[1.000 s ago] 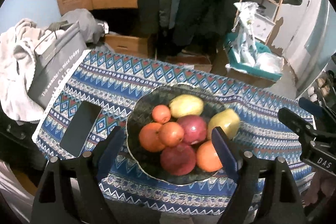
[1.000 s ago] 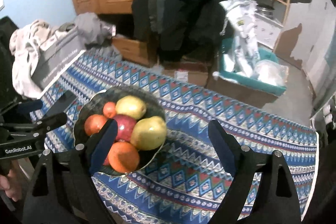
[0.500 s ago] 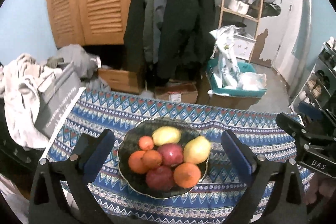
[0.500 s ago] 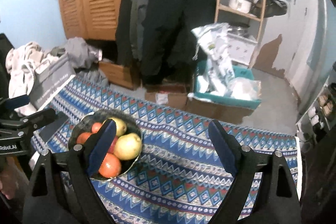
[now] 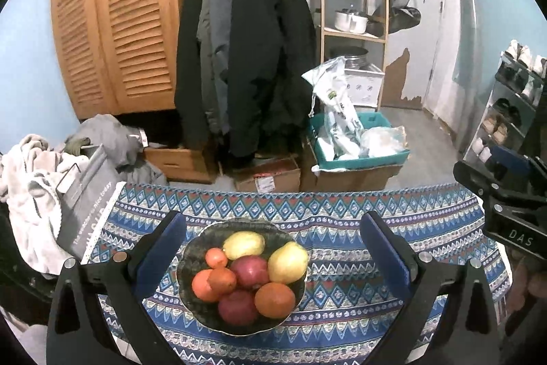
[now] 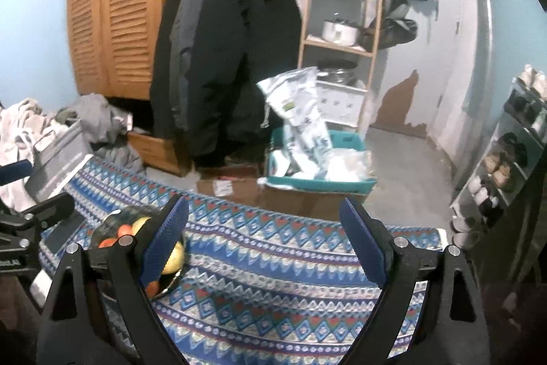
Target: Organize fruits
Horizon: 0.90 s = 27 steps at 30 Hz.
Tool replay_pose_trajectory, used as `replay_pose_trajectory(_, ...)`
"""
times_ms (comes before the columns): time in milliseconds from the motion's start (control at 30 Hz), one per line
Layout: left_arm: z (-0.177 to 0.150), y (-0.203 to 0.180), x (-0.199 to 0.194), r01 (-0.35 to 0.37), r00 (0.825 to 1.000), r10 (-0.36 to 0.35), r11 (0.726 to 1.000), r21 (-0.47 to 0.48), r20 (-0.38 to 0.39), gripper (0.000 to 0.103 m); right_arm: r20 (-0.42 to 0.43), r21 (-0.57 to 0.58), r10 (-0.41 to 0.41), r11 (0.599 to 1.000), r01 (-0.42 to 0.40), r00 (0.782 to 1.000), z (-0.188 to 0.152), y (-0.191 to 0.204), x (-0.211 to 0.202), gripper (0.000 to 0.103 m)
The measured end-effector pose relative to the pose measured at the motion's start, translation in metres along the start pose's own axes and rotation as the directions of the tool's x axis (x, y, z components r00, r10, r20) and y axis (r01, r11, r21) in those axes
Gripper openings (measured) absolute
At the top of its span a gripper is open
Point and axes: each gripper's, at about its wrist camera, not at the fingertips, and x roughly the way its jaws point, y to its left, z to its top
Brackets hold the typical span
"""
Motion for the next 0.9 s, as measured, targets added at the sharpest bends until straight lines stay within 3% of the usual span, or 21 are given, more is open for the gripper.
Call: replay_pose_trajectory(900,0.014,-0.014,-0.001,-0.007,0.999,0.008,1.0,-0.027,0.034,0.102,0.011,0.054,-0.054,0.997,0.053,0.998,-0.007,-0.045,-0.006,0.089)
